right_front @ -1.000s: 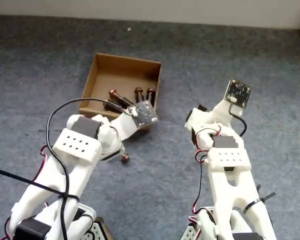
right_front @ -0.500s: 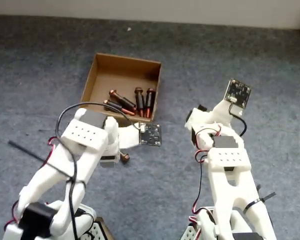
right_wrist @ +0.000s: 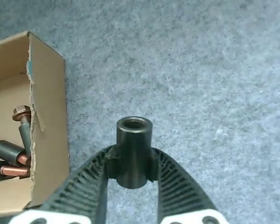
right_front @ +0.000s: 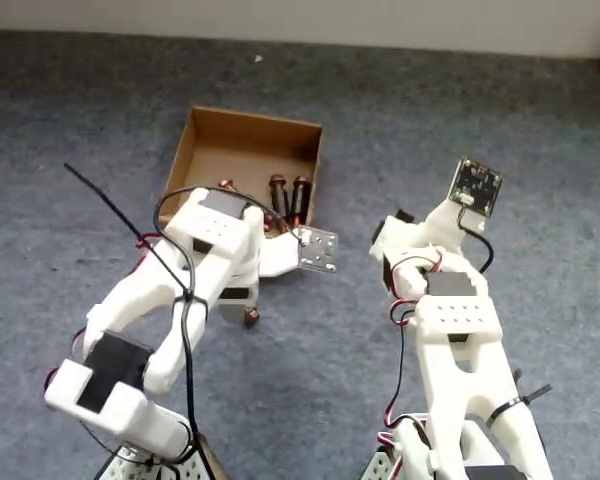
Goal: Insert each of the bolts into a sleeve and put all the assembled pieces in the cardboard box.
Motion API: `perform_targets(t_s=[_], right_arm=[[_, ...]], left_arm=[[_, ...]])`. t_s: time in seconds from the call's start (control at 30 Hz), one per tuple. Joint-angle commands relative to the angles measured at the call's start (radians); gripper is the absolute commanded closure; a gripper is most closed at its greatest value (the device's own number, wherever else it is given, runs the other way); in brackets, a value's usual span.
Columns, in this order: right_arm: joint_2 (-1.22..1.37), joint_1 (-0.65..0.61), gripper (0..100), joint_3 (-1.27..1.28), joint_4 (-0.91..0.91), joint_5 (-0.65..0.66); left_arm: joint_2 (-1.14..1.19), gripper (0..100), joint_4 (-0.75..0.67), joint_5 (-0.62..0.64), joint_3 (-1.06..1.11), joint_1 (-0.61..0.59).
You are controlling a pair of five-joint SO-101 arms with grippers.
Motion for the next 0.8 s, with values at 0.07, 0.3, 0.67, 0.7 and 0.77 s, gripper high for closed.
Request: perform_targets(t_s=[0.07, 0.3, 0.67, 0.7, 0.77], right_arm=[[-0.035, 0.012, 99.2, -0.008, -0.022, 0.048], [-0.035, 0.012, 99.2, -0.008, -0.022, 0.052], [-0.035, 0.012, 99.2, -0.008, -0.022, 0.054], [-0.035, 0.012, 99.2, -0.008, -0.022, 0.054], [-0.035, 0.012, 99.2, -0.008, -0.022, 0.054]], left_arm=[[0.07, 80, -0.074, -0.005, -0.047, 0.008], [0.102, 86, -0.152, -0.002, -0.033, 0.015], [0.12, 98, -0.152, 0.258, -0.035, 0.131], [0.11, 99, -0.152, 0.272, -0.035, 0.133], [0.073, 99, -0.15, 0.316, -0.033, 0.128]])
